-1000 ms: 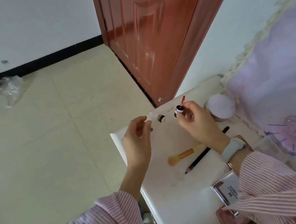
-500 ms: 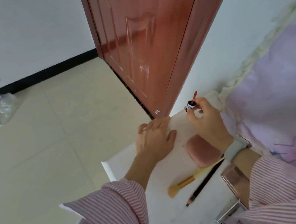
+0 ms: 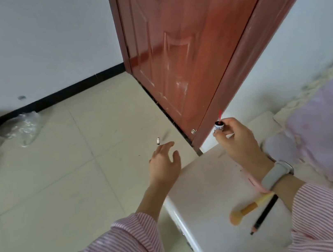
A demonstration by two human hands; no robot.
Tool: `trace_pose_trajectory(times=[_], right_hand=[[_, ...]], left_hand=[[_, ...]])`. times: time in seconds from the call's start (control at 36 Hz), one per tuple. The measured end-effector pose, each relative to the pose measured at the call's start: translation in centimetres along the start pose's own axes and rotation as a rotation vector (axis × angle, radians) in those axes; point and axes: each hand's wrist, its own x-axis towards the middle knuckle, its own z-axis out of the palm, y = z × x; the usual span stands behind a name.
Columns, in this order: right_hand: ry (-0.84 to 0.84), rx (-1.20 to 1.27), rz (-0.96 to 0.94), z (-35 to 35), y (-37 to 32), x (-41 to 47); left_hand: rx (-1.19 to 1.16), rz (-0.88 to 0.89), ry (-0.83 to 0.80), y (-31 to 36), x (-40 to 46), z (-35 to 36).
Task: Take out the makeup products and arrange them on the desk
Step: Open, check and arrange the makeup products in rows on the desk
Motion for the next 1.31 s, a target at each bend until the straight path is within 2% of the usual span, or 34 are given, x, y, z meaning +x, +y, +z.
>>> trace_pose_trajectory(times=[0.19, 0.33, 0.5, 0.64, 0.78, 0.92, 1.14, 1.31], right_hand=[[-0.119, 0.022, 0.030, 6.1, -7.6, 3.1], [-0.104, 0.162, 0.219, 14.6, -11.7, 7.7], [-0.148, 0.249, 0.520, 25.8, -10.4, 10.3], [-0.098, 0.256, 0.728, 30.8, -6.0, 10.4], [-0.019, 0.251, 0.867, 34.5, -0.1, 12.7], [0.014, 0.208, 0.876, 39.0, 6.3, 17.6], [0.059, 0.189, 0.888, 48.4, 20.7, 22.7], [0.067, 0.170, 0.882, 52.3, 31.4, 25.5]], left_hand=[[0.025, -0.069, 0.106, -5.2, 4.6, -8.6], [0.057, -0.076, 0.099, -10.0, 8.8, -15.5], [0.133, -0.144, 0.069, -17.8, 13.0, -21.2], [0.196, -0.173, -0.056, -22.2, 16.5, -20.7], [0.237, -0.184, -0.213, -25.3, 21.8, -16.5], [0.271, -0.158, -0.308, -29.5, 28.9, -9.3], [0.346, -0.082, -0.539, -40.0, 38.3, 7.5], [0.430, 0.137, -0.662, -46.1, 45.5, 21.6]])
